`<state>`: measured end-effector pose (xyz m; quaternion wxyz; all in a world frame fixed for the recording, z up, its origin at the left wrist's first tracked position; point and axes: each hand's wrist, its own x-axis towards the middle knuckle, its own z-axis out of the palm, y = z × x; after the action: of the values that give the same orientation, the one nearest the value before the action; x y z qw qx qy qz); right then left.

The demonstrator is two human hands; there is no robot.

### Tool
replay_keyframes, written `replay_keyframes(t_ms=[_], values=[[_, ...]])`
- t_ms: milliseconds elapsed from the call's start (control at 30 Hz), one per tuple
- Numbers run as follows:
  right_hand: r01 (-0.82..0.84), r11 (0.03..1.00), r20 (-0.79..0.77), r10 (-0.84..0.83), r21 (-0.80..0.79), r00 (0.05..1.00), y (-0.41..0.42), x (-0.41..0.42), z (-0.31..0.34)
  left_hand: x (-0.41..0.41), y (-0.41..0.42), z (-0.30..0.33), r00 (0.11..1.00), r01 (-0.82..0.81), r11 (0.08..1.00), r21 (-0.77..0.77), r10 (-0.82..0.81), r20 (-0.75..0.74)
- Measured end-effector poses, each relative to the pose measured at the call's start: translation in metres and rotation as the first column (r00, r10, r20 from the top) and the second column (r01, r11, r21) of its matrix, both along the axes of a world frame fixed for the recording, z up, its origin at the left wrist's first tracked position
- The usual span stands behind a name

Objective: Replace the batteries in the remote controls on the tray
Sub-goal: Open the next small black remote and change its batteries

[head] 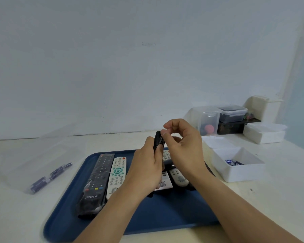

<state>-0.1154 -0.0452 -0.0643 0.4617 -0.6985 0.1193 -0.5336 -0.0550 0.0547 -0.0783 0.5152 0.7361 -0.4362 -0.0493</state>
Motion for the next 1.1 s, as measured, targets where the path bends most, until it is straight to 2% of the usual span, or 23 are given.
replay_keyframes(t_ms=[267, 433, 567, 667, 733, 767, 833, 900, 933, 1000, 1100], values=[[0.067, 0.998, -0.008, -0.067, 0.011, 0.998, 0.004, 0.001, 0.000, -0.001, -0.003, 0.005, 0.995, -0.004, 0.995, -0.097, -0.005, -0.098], [0.027, 0.999, 0.009, -0.028, 0.037, 1.000, 0.006, 0.003, -0.004, -0.001, -0.003, 0.006, 0.983, -0.015, 0.995, -0.099, -0.003, -0.183], [-0.043, 0.990, 0.019, 0.041, 0.131, 0.999, 0.003, 0.001, 0.000, -0.001, -0.001, 0.007, 0.980, -0.009, 0.996, -0.085, -0.009, -0.200], [-0.126, 0.958, 0.034, 0.121, 0.258, 0.992, 0.002, 0.002, 0.002, 0.000, -0.001, 0.008, 0.984, -0.008, 0.996, -0.091, -0.008, -0.177], [-0.234, 0.868, 0.148, 0.187, 0.438, 0.971, -0.004, 0.002, 0.006, 0.000, 0.000, 0.011, 0.969, 0.028, 0.994, -0.107, -0.053, -0.241], [-0.315, 0.782, 0.243, 0.214, 0.537, 0.946, -0.012, 0.001, 0.009, 0.000, 0.001, 0.014, 0.937, 0.062, 0.990, -0.127, -0.102, -0.334], [-0.454, 0.580, 0.374, 0.260, 0.677, 0.890, -0.028, -0.003, 0.014, 0.001, 0.005, 0.020, 0.799, 0.145, 0.972, -0.183, -0.225, -0.558], [-0.500, 0.417, 0.362, 0.368, 0.759, 0.857, -0.038, -0.006, 0.015, 0.004, 0.010, 0.024, 0.648, 0.231, 0.945, -0.232, -0.328, -0.688], [-0.495, 0.379, 0.319, 0.439, 0.782, 0.840, -0.038, -0.006, 0.014, 0.006, 0.012, 0.026, 0.595, 0.270, 0.929, -0.254, -0.369, -0.714], [-0.443, 0.426, 0.189, 0.518, 0.789, 0.835, -0.038, -0.006, 0.012, 0.010, 0.013, 0.026, 0.554, 0.310, 0.908, -0.280, -0.412, -0.723], [-0.319, 0.664, -0.087, 0.502, 0.676, 0.860, -0.036, -0.010, 0.014, 0.019, 0.014, 0.022, 0.594, 0.320, 0.921, -0.224, -0.379, -0.710]])
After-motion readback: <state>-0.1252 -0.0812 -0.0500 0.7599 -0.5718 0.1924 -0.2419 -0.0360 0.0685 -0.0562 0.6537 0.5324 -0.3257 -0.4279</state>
